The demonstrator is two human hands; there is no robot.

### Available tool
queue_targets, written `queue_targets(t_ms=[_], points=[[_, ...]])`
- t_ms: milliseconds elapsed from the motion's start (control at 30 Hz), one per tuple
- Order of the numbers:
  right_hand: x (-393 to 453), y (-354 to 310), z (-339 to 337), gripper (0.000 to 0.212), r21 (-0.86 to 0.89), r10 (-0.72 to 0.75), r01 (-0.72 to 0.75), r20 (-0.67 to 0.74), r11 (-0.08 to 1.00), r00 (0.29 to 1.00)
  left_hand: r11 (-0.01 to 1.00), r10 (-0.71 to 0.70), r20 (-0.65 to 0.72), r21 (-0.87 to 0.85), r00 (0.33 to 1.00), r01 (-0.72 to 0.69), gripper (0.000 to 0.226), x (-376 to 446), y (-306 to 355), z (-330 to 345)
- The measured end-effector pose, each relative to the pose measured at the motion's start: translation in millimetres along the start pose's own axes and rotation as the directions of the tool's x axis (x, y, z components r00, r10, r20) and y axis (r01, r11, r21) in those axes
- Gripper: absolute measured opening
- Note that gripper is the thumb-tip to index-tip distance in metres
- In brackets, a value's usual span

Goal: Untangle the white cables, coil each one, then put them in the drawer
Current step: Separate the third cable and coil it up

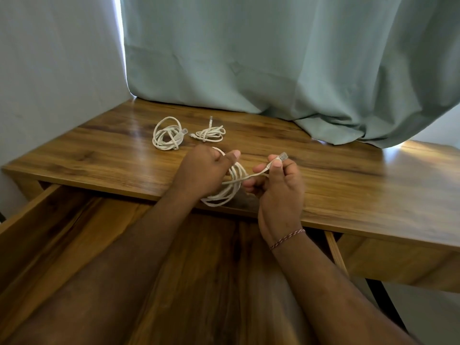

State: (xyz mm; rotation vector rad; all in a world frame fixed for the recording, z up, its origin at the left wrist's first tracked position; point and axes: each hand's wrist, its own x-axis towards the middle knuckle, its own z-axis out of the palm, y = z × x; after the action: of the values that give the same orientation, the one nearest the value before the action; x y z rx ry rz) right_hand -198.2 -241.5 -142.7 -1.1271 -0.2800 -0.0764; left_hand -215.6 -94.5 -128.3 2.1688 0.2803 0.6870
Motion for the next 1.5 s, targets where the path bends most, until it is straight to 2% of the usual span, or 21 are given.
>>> queue_targets(t_ms=[33,67,133,167,267,333,400,500,600,700,767,867,933,1000,1133,1167,1233,1300,1333,1400,1500], points=[[-2.5,0.9,2.7,0.02,-0.006,-0.004,0.004,0.007,1.0,1.0,0.958,0.101,-0.041,0.272,0.994,-0.086,0.06,-1.3,0.0,-1.4],[-4.8,1.7,5.1,0.019,-0.015,-0.01,0.011,0.009,1.0,1.0,0.847,0.212,-0.08,0.513,0.974,-0.142,0.058,-3.9,1.3,-2.1],[-7.4,3.5,7.6,0.02,-0.033,-0.033,0.033,0.007,0.999,0.999,0.662,0.378,-0.089,0.722,0.922,-0.202,0.057,-8.7,4.4,-1.1],[-7.5,3.7,7.7,0.021,-0.034,-0.042,0.042,0.0,0.999,0.999,0.647,0.407,-0.072,0.726,0.91,-0.232,0.057,-10.1,5.2,0.4],[-4.7,0.0,5.2,0.023,0.013,-0.016,0.017,-0.071,1.0,0.997,0.717,0.455,-0.037,0.607,0.89,-0.341,0.046,-10.2,-0.8,4.7],[2.1,-7.3,-0.4,0.023,0.104,0.039,-0.023,-0.158,0.994,0.987,0.753,0.431,-0.014,0.556,0.902,-0.352,0.047,-7.3,-2.3,2.7],[14.0,-13.9,-10.3,0.021,0.203,0.111,-0.057,-0.264,0.977,0.958,0.821,0.36,-0.027,0.483,0.933,-0.303,0.049,-3.4,-2.2,-4.7],[34.8,-20.2,-30.5,0.016,0.271,0.187,-0.076,-0.413,0.96,0.891,0.918,0.246,-0.152,0.353,0.957,-0.18,0.048,4.7,-4.3,-18.2],[49.1,-21.4,-45.2,0.017,0.283,0.215,-0.078,-0.496,0.956,0.841,0.953,0.157,-0.224,0.29,0.962,-0.088,0.056,8.8,-15.3,-22.8],[56.2,-20.9,-50.7,0.02,0.294,0.237,-0.087,-0.528,0.952,0.816,0.94,0.114,-0.196,0.339,0.974,-0.042,0.055,12.1,-23.7,-24.4],[59.1,-21.8,-55.7,0.018,0.27,0.197,-0.058,-0.52,0.961,0.831,0.967,0.072,-0.152,0.253,0.986,-0.032,0.053,12.7,-20.7,-23.2],[64.9,-20.1,-68.0,0.01,0.112,-0.03,0.087,-0.433,0.99,0.901,0.98,-0.1,0.006,-0.171,0.995,0.099,0.042,7.9,-8.7,-15.7],[64.1,-17.1,-71.0,0.005,0.038,-0.143,0.162,-0.308,0.986,0.941,0.825,-0.253,0.135,-0.487,0.958,0.286,0.038,5.5,-4.5,-12.1],[58.5,-12.4,-67.2,0.01,-0.007,-0.15,0.152,-0.214,0.988,0.965,0.592,-0.359,0.275,-0.672,0.892,0.445,0.046,4.5,-5.9,-11.4],[51.4,-6.4,-55.8,0.01,-0.266,-0.162,0.129,-0.108,0.955,0.981,0.307,-0.342,0.458,-0.771,0.821,0.558,0.048,3.0,-9.5,-7.8],[49.8,-5.4,-53.2,0.011,-0.388,-0.195,0.161,-0.052,0.908,0.979,0.238,-0.312,0.478,-0.797,0.821,0.554,0.046,3.1,-8.3,-7.0],[46.8,-1.4,-49.8,0.013,-0.663,-0.261,0.273,0.119,0.697,0.958,0.139,-0.281,0.479,-0.837,0.831,0.529,0.043,3.1,-4.3,-6.4],[41.4,0.8,-44.8,0.013,-0.799,-0.275,0.399,0.301,0.45,0.913,0.106,-0.271,0.475,-0.85,0.837,0.517,0.044,2.6,1.5,-4.8],[39.4,1.0,-42.5,0.011,-0.807,-0.267,0.457,0.378,0.374,0.886,0.099,-0.268,0.476,-0.852,0.838,0.515,0.044,1.5,4.4,-3.5],[41.4,3.7,-42.6,0.014,-0.772,-0.258,0.565,0.506,0.29,0.823,0.082,-0.265,0.474,-0.856,0.839,0.51,0.042,-0.1,7.1,-1.2],[45.0,8.9,-47.8,0.033,-0.737,-0.194,0.63,0.6,0.246,0.777,0.089,-0.262,0.461,-0.863,0.848,0.497,0.042,-0.6,9.4,-0.6]])
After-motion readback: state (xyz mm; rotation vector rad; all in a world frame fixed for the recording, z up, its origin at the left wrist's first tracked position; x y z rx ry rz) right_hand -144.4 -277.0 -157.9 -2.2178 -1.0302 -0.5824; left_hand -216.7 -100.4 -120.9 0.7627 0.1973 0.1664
